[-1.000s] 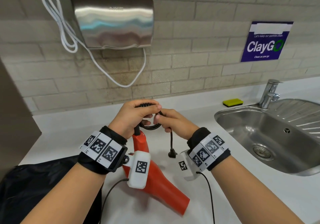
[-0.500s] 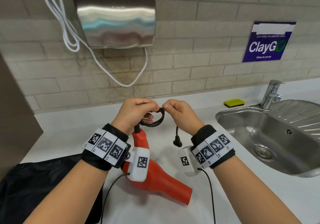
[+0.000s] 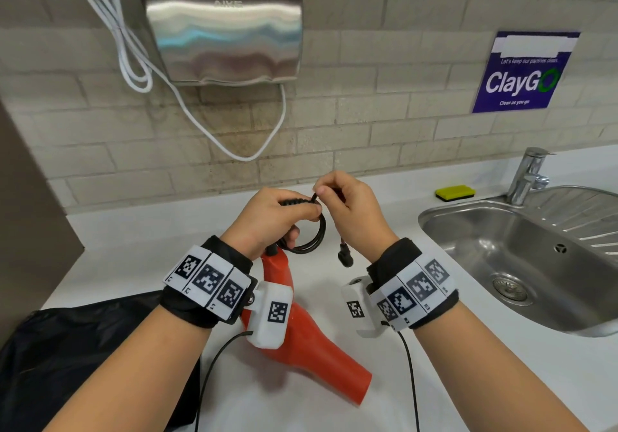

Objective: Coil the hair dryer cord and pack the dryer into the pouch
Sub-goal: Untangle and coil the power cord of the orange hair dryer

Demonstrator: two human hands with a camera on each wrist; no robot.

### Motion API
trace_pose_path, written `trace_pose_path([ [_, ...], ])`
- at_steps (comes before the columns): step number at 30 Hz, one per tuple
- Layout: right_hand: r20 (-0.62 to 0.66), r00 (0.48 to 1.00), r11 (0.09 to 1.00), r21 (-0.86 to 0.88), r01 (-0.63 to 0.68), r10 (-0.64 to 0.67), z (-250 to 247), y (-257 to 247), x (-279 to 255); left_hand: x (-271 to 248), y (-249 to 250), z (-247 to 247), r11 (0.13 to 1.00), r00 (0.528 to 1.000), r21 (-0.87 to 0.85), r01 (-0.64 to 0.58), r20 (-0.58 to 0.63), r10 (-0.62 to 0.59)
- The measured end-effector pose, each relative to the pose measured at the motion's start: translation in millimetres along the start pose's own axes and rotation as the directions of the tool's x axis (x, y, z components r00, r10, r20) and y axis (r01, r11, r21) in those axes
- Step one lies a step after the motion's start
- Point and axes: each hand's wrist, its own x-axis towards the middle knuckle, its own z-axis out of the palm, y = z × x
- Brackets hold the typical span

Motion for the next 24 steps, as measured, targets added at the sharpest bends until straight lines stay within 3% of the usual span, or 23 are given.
trace_pose_path([
  [3, 0.077, 0.994, 0.996, 0.043, -0.076, 0.073, -6, 11, -1, 1, -3, -1, 0.995, 0.998, -0.096, 0.010, -0.067, -0.017],
  [5, 0.175, 0.974, 0.989, -0.019, -0.145, 0.146, -10, 22, -3, 3, -4, -2, 0.984, 0.992, -0.176, 0.022, -0.117, -0.043],
  [9, 0.369, 0.872, 0.943, -0.203, -0.263, 0.322, -14, 46, -17, 4, -7, -4, 0.967, 0.981, -0.252, 0.035, -0.177, -0.082],
  [12, 0.391, 0.820, 0.902, -0.282, -0.326, 0.419, -16, 57, -28, 4, -7, -4, 0.963, 0.978, -0.269, 0.030, -0.189, -0.084],
  [17, 0.183, 0.909, 0.921, -0.185, -0.343, 0.375, -16, 54, -22, 4, -7, -4, 0.960, 0.981, -0.279, 0.037, -0.171, -0.088],
  [21, -0.002, 0.965, 0.954, 0.148, -0.261, 0.264, -18, 31, -11, 4, -7, -4, 0.960, 0.979, -0.278, 0.040, -0.179, -0.093],
  [24, 0.047, 0.981, 0.894, 0.406, -0.191, 0.188, -18, 15, -8, 3, -7, -3, 0.957, 0.977, -0.288, 0.042, -0.186, -0.099],
])
